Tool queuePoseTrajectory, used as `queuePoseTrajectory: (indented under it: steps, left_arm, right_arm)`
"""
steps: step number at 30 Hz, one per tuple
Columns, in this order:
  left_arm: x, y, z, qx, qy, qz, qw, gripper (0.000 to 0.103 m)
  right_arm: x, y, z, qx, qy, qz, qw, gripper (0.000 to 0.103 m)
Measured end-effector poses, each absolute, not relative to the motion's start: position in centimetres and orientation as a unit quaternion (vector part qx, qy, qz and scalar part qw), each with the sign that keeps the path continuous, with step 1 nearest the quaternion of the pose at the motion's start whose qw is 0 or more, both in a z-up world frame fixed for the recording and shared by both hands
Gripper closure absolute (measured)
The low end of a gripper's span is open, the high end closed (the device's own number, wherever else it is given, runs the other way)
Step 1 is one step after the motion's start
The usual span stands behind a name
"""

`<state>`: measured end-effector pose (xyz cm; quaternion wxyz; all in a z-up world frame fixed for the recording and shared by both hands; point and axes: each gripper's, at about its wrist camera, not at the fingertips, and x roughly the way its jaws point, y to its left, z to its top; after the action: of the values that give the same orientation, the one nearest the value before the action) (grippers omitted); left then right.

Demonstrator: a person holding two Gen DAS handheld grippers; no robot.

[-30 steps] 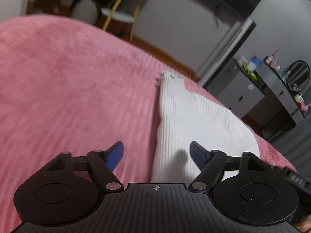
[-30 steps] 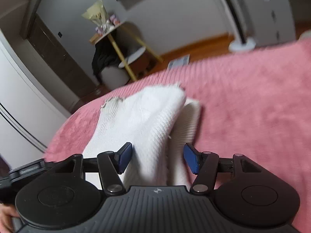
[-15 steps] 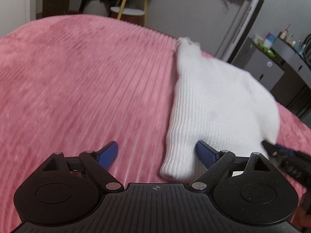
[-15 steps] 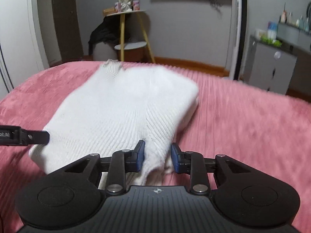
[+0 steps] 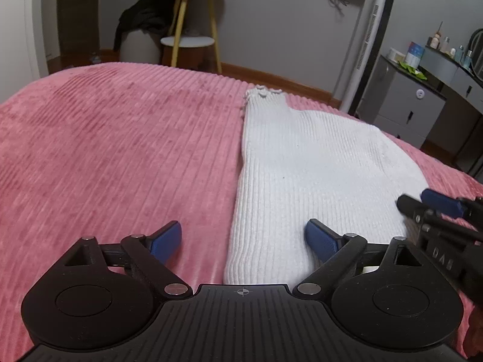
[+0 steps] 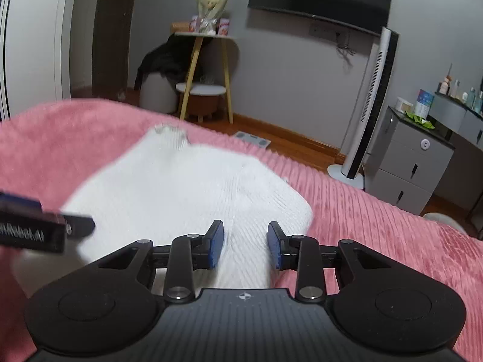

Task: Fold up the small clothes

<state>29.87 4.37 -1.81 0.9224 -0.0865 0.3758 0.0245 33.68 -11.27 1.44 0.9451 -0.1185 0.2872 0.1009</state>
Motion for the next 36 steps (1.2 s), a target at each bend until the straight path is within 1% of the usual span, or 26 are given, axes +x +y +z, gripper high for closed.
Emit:
queuePoseTrajectory:
  steps: [6, 11, 12, 13, 14, 15, 17, 19, 21, 24, 31, 33, 36]
  left_arm:
    - [30.2, 4.2, -3.2, -0.107, 0.374, 0.026, 0.921, 0.002]
    - [29.5, 4.7, -2.2, -0.118, 0.387, 0.029, 0.914, 0.002]
    - [29.0, 4.8, -1.7, -0.116, 0.391, 0.029, 0.912, 0.002]
    - [28.2, 4.9, -1.2, -0.114, 0.394, 0.031, 0.912, 0.002]
    - [27.4, 5.0, -0.7, -0.112, 0.396, 0.033, 0.911, 0.002]
    - [26.4, 5.1, -0.4, -0.111, 0.401, 0.032, 0.909, 0.002]
    - [24.2, 5.2, -0.1, -0.105, 0.417, 0.039, 0.902, 0.001]
    - [21.9, 5.2, -0.2, -0.094, 0.433, 0.049, 0.895, 0.001]
    - [20.1, 5.4, -0.3, -0.090, 0.451, 0.064, 0.886, 0.001]
    - [19.0, 5.8, -0.2, -0.096, 0.482, 0.070, 0.868, 0.001]
    - [18.1, 5.9, 2.4, -0.056, 0.496, 0.069, 0.864, 0.000]
    - [18.0, 5.7, 3.0, -0.044, 0.503, 0.067, 0.861, 0.000]
    - [17.7, 5.1, 3.7, -0.017, 0.501, 0.063, 0.863, 0.000]
  right_arm:
    - [34.1, -11.4, -1.0, -0.140, 0.278, 0.109, 0.944, 0.070]
    - [34.2, -11.4, -1.0, -0.135, 0.276, 0.113, 0.945, 0.066]
    - [34.0, -11.3, -0.4, -0.142, 0.281, 0.110, 0.943, 0.058]
    - [33.7, -11.1, 0.3, -0.150, 0.287, 0.098, 0.941, 0.043]
    - [33.3, -11.1, 1.0, -0.151, 0.298, 0.083, 0.939, 0.037]
    - [32.7, -11.3, 1.8, -0.139, 0.313, 0.073, 0.937, 0.034]
    - [30.9, -12.1, 3.0, -0.092, 0.349, 0.066, 0.930, 0.031]
    - [28.4, -12.9, 3.4, -0.056, 0.389, 0.060, 0.918, 0.009]
    - [25.9, -13.4, 3.3, -0.032, 0.425, 0.059, 0.903, 0.004]
    - [23.4, -13.6, 2.5, -0.008, 0.482, 0.055, 0.874, 0.004]
    - [22.2, -13.1, 3.9, 0.046, 0.545, 0.016, 0.837, 0.004]
    - [22.1, -13.2, 4.6, 0.062, 0.546, 0.013, 0.836, 0.004]
    - [22.1, -11.9, 5.8, 0.028, 0.544, -0.003, 0.839, 0.004]
